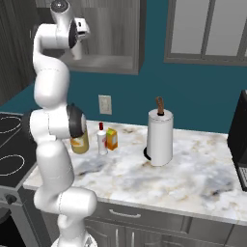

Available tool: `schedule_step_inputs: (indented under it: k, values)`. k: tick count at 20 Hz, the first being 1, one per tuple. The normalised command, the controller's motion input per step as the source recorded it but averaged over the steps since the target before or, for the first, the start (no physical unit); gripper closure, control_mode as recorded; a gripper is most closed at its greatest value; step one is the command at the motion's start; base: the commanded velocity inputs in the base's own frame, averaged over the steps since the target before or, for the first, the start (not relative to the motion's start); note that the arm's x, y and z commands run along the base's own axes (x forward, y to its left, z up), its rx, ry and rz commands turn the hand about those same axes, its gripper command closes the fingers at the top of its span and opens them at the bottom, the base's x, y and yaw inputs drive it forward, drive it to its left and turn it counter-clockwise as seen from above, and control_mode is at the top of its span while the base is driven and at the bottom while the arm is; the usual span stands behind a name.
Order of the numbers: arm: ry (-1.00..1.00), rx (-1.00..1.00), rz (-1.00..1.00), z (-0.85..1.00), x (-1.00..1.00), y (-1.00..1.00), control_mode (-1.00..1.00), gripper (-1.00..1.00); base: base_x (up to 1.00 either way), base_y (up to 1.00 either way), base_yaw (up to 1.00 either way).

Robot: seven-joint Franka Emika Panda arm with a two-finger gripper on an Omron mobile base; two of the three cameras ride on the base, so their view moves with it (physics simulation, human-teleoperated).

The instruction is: Sort all alcoholic drinks to one cabinet, and non-alcoholic drinks to the other.

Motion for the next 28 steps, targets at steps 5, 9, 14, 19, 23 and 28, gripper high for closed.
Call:
schedule_step_inputs:
  k: [5, 9, 14, 19, 23, 28]
  values:
    - [0.0, 0.0, 0.0, -0.09, -1.0, -0.19, -1.0, -1.0, 0.0, 0.0, 0.0]
    - [0.05, 0.0, -0.01, -0.31, -1.0, -0.25, -1.0, -1.0, 0.0, 0.0, 0.0]
    - [0.13, 0.0, -0.01, -0.47, -1.0, -0.34, -1.0, -1.0, 0.0, 0.0, 0.0]
    - [0.14, 0.0, 0.0, -0.66, -1.0, -0.38, -1.0, -1.0, 0.0, 0.0, 0.0]
    - [0.19, 0.0, 0.0, -0.57, -0.99, -0.35, -1.0, -1.0, 0.0, 0.0, 0.0]
    - [0.27, 0.0, -0.02, -0.55, -0.66, -0.17, -1.0, -1.0, 0.0, 0.0, 0.0]
